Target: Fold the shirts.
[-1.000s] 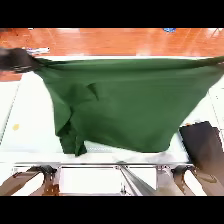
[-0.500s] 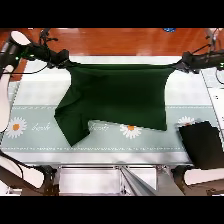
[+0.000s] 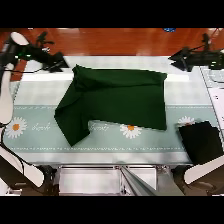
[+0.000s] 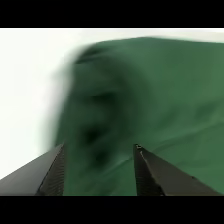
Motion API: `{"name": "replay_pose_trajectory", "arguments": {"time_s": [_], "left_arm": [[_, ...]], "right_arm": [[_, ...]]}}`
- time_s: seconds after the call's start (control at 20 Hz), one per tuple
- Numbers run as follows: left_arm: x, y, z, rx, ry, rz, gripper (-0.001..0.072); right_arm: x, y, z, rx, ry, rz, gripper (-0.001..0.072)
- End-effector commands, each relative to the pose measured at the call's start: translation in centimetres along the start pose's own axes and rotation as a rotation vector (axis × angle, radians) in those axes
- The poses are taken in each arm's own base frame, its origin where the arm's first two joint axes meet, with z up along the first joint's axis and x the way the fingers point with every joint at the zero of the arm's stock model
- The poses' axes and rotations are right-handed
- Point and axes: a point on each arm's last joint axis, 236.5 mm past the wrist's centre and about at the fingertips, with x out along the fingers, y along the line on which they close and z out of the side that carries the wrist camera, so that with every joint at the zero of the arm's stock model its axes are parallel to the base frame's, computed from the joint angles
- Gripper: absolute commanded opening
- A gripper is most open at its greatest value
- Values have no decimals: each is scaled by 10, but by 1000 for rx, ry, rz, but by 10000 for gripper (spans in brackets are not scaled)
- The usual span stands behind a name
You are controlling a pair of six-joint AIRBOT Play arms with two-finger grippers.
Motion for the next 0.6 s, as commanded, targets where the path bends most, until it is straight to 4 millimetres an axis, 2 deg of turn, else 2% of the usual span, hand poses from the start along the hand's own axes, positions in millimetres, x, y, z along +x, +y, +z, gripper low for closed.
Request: {"name": "replay_pose_trajectory", "arguments": {"time_s": [0.0,0.1,0.2,0.3,0.4,0.5,0.55], "left_arm": [[-65,75,-60,-127,212,152,509],[-95,95,-78,-198,184,152,509],[-109,109,-108,-232,142,155,509],[-104,116,-148,-273,101,112,508],[-88,106,-183,-326,36,-34,508],[-72,90,-201,-382,-54,-207,508],[-63,88,-209,-407,-85,-260,508]], "right_arm": [[-66,3,4,-2,-3,21,414],[-104,-12,-18,-13,51,-60,409],[-122,-35,-51,6,95,-149,408],[-121,-55,-89,91,70,-168,408],[-110,-67,-127,151,43,-148,408],[-98,-68,-163,178,56,-109,408],[-93,-65,-175,189,59,-81,408]]}}
